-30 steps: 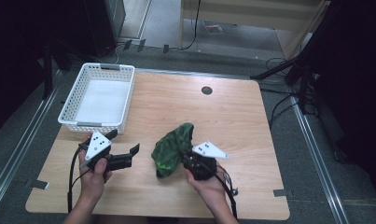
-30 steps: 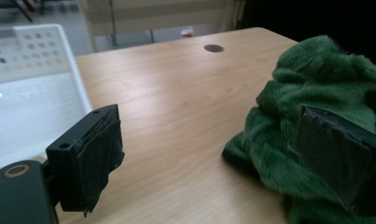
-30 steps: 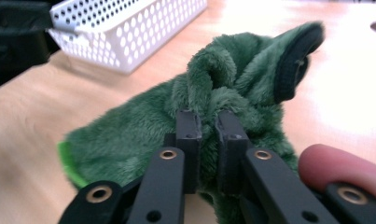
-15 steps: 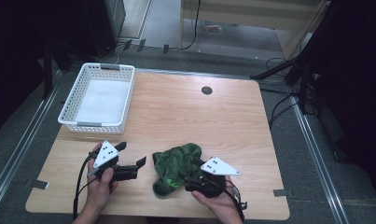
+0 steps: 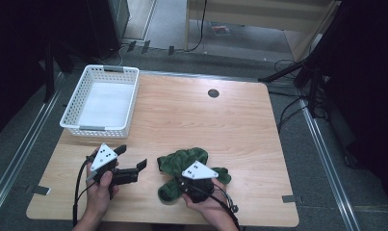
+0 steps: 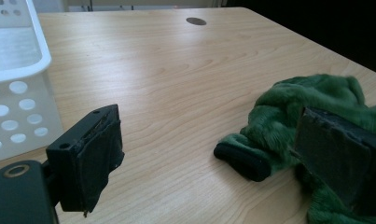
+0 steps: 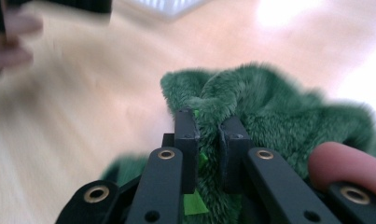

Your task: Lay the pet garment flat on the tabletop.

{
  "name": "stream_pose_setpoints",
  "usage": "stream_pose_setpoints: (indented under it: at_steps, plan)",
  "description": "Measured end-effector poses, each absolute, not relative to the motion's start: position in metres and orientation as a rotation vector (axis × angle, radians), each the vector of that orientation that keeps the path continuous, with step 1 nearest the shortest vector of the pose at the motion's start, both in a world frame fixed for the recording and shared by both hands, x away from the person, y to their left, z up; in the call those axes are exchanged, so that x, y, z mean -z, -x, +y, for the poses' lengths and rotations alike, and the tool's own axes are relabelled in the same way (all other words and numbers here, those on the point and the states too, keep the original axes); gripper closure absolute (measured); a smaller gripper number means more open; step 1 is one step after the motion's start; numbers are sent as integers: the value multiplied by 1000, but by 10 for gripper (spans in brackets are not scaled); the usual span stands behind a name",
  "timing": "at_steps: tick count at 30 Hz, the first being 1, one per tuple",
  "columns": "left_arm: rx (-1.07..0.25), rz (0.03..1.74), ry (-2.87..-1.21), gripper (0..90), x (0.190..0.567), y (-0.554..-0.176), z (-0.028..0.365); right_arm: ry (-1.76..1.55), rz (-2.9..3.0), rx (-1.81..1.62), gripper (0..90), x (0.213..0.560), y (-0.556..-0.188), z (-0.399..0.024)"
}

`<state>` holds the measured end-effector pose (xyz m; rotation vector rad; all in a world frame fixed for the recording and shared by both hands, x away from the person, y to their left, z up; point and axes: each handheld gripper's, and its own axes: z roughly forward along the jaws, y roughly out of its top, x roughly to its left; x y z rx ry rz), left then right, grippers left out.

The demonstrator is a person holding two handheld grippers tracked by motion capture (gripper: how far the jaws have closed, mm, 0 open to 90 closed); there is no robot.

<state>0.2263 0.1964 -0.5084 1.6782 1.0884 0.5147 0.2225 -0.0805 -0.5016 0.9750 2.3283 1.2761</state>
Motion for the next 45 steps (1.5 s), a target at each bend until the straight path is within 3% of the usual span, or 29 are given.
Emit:
stream_pose_setpoints:
  at_steps: [4,9,15,23,25,29,33,36,38,40,43,45]
  plan:
    - [-490,1094,-1689,82,511,-228,189,-1042,2144,-1376,792,460,-268,-88]
    - [-468,1079,-1732,82,515,-224,176,-1262,1981,-1381,531,442,-325,-113]
    - [-377,1057,-1789,82,522,-224,166,-1261,2039,-1350,425,465,-301,-152]
    - [-199,901,-1967,81,529,-215,128,-1378,2207,-1292,386,522,-253,-193]
    - [-205,882,-2012,82,532,-213,121,-1364,2238,-1285,393,524,-249,-192]
    - [-247,860,-2154,384,546,-209,107,-1289,2372,-1145,628,535,-237,-181]
    - [-180,849,-2135,680,542,-211,120,-1268,2384,-1103,787,539,-229,-175]
    - [-123,812,-2176,750,543,-213,130,-1259,2411,-1103,816,539,-218,-171]
    - [-105,807,-2177,755,543,-214,133,-1233,2438,-1103,810,539,-213,-169]
    - [-66,810,-2154,725,539,-217,141,-1198,2478,-1141,696,533,-207,-167]
    - [15,892,-1977,548,528,-227,150,-1171,2403,-1301,569,513,-217,-173]
    - [-10,939,-1921,439,518,-240,152,-1200,2314,-1354,557,496,-233,-175]
